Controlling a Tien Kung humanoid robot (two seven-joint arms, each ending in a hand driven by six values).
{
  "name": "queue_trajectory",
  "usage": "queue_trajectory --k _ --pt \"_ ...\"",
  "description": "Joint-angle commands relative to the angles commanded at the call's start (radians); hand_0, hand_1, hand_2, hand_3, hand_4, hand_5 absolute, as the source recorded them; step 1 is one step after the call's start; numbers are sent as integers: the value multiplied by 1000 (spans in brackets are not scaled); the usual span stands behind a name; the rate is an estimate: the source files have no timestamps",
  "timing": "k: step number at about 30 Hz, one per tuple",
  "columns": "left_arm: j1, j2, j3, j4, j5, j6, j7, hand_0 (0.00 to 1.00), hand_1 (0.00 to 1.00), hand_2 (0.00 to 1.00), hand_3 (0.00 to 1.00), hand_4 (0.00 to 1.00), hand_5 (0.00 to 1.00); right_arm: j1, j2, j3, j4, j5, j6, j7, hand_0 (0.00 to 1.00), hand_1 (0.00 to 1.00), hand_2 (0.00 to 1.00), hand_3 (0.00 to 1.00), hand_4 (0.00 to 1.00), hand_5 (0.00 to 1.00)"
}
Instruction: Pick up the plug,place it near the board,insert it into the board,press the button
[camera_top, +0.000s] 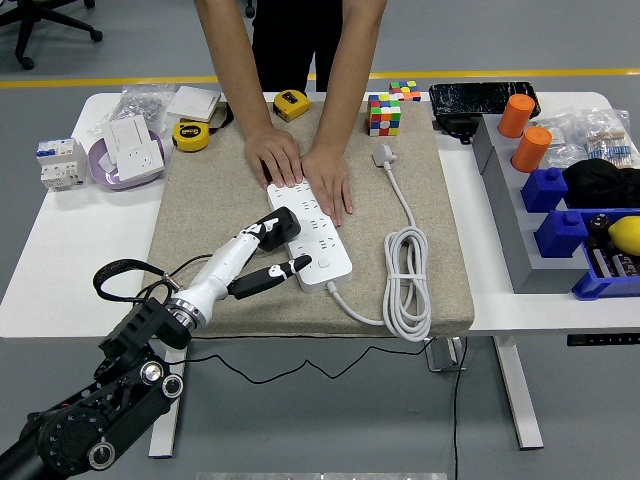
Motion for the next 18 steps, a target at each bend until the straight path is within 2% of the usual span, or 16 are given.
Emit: queue_trajectory --k 8,18 --pt "-9 0 7 7 10 0 2 998 998 987 949 998 998 5 -3 -18 0 15 -2 5 850 736 706 668 970 599" --pt "-42 -2 37 19 40 -6 14 998 998 984 946 998 998 3 -4 -15 0 9 0 1 850 736 706 667 969 600"
